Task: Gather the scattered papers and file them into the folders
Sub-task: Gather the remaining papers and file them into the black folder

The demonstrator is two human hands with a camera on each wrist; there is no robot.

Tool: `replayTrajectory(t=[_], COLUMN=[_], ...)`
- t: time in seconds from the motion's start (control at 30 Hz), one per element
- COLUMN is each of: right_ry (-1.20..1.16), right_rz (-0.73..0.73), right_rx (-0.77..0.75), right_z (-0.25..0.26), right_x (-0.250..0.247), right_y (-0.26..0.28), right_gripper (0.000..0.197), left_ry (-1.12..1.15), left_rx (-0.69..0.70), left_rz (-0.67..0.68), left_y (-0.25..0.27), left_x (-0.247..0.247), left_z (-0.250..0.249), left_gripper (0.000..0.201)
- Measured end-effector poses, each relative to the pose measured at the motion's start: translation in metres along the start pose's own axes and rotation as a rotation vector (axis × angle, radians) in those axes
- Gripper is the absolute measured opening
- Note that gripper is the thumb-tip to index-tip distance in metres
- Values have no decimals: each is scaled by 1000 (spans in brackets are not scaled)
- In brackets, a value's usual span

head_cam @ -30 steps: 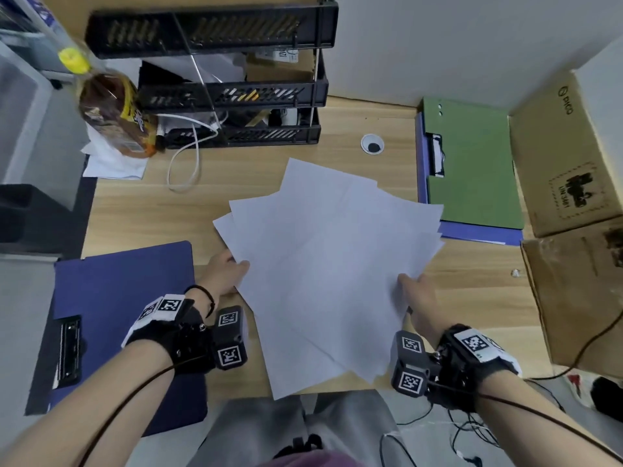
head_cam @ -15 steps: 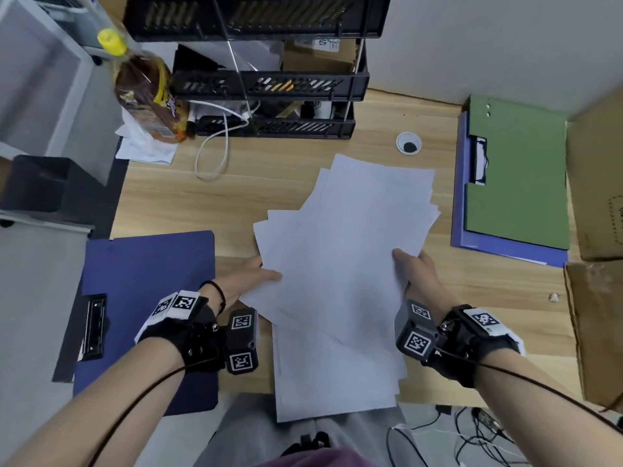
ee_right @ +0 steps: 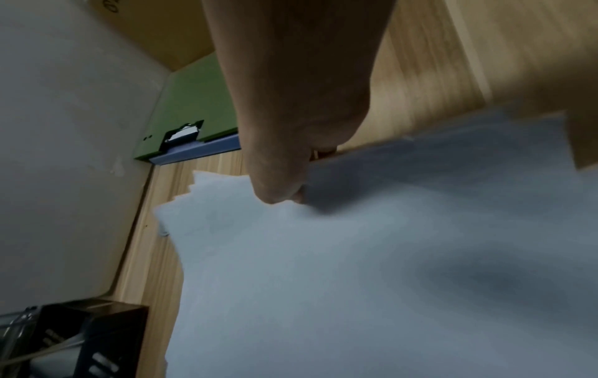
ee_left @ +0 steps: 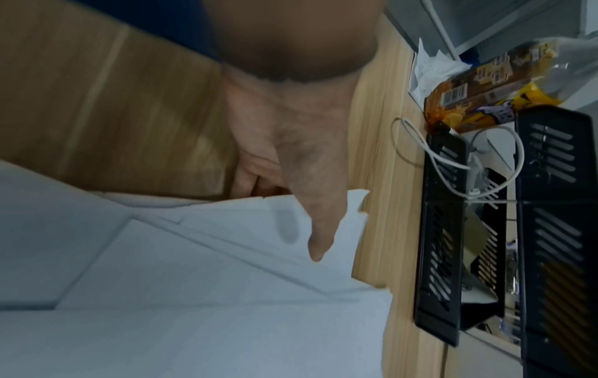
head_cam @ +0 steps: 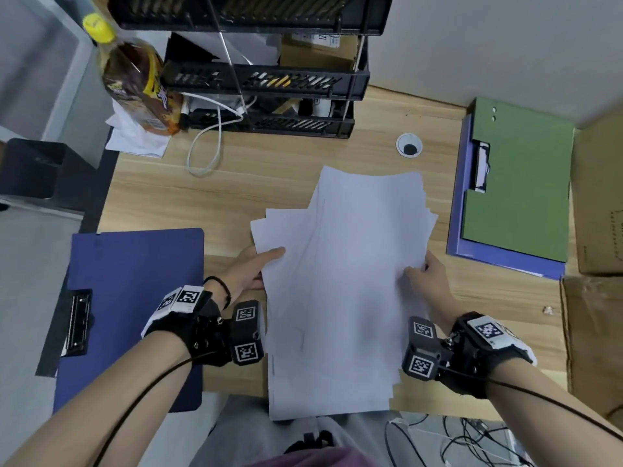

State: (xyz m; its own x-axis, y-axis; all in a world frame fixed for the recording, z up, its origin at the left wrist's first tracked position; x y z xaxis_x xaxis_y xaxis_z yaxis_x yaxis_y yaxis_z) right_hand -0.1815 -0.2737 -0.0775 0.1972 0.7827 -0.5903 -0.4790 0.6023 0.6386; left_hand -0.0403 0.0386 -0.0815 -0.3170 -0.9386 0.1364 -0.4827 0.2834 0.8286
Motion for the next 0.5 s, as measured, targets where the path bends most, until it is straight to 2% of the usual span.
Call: replayTrajectory(t=[0.17, 0.23, 0.3, 0.4, 0.5], right_ry=[-94, -143, -211, -214, -194], right_rz=[232, 296, 257, 76, 41], right_rx=[-114, -116, -80, -5, 53], right_z=[26, 32, 29, 10, -14], right_x=[17, 26, 29, 21, 15], right_y=[20, 25, 22, 15, 9], right_gripper=[29, 37, 49, 57, 70], left_ry=[-61, -59, -67, -148, -175], left_rx=[84, 102, 130, 208, 183], left_rz=[94, 112, 70, -24, 45], left_y=[-1, -4, -7, -10, -2], left_x=[34, 44, 47, 43, 50], left_z=[-4, -4, -5, -11, -11], left_gripper=[44, 49, 56, 63, 43])
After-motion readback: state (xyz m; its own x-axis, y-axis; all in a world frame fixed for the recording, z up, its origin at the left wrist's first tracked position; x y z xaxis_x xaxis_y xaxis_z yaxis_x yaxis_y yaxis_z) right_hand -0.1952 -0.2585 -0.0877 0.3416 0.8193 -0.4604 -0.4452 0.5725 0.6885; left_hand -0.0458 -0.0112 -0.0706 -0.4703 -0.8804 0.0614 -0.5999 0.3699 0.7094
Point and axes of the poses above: each hand's wrist, its own y-axis away from the middle knuckle, its own x-axis out of the palm, z = x × y, the point moved 6 cm from there along -y, towards the middle knuckle, and after that the axes turned 13 degrees about y, right-handed, at the moved point
